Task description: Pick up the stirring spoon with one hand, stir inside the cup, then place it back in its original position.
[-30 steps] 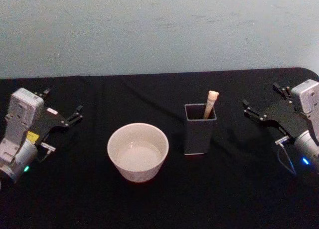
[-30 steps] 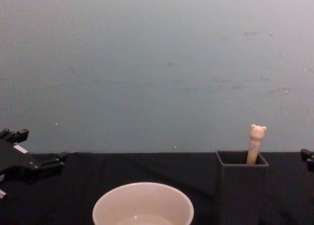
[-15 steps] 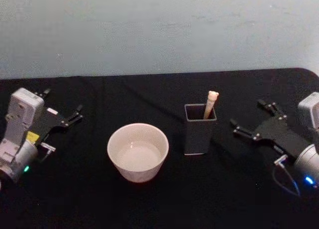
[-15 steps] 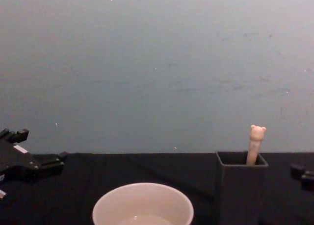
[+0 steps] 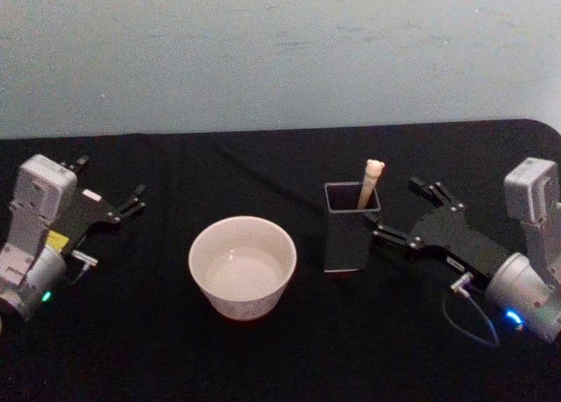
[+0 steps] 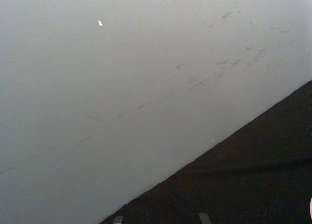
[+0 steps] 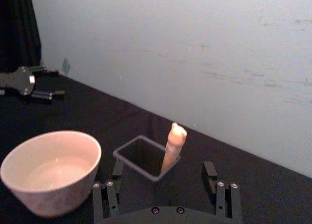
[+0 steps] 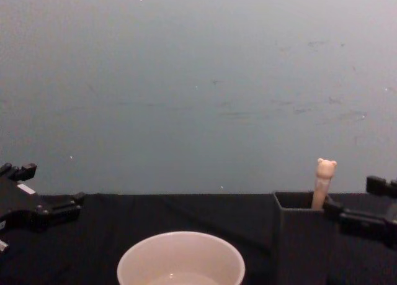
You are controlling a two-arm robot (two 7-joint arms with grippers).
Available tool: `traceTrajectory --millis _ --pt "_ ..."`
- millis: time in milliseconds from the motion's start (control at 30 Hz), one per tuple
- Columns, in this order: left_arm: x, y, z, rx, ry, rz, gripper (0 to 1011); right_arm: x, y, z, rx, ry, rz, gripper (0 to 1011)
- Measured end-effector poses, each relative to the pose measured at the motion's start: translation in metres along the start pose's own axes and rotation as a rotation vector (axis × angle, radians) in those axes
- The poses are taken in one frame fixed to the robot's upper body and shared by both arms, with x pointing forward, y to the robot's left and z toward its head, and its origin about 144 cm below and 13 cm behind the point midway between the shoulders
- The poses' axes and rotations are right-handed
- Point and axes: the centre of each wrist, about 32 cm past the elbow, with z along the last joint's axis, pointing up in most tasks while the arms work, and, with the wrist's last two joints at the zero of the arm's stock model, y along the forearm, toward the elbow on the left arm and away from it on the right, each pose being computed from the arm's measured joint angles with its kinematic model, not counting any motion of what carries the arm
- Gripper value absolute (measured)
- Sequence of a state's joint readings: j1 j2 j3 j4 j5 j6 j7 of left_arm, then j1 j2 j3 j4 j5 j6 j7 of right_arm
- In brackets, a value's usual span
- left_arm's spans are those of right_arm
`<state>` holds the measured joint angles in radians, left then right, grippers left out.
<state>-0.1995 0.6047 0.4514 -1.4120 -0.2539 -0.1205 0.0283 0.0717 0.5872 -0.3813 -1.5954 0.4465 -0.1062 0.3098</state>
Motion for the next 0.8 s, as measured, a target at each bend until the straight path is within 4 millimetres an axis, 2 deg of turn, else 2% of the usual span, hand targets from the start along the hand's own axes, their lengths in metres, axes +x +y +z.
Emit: traceTrajectory --millis 433,800 --pt "0.000 0.000 0.000 0.000 0.000 0.000 1001 0.006 0.027 0.004 0.026 0.048 -0.024 1000" --pt "0.000 0.000 0.000 0.000 0.000 0.000 1001 0.009 0.038 0.002 0.022 0.067 -0.028 1000"
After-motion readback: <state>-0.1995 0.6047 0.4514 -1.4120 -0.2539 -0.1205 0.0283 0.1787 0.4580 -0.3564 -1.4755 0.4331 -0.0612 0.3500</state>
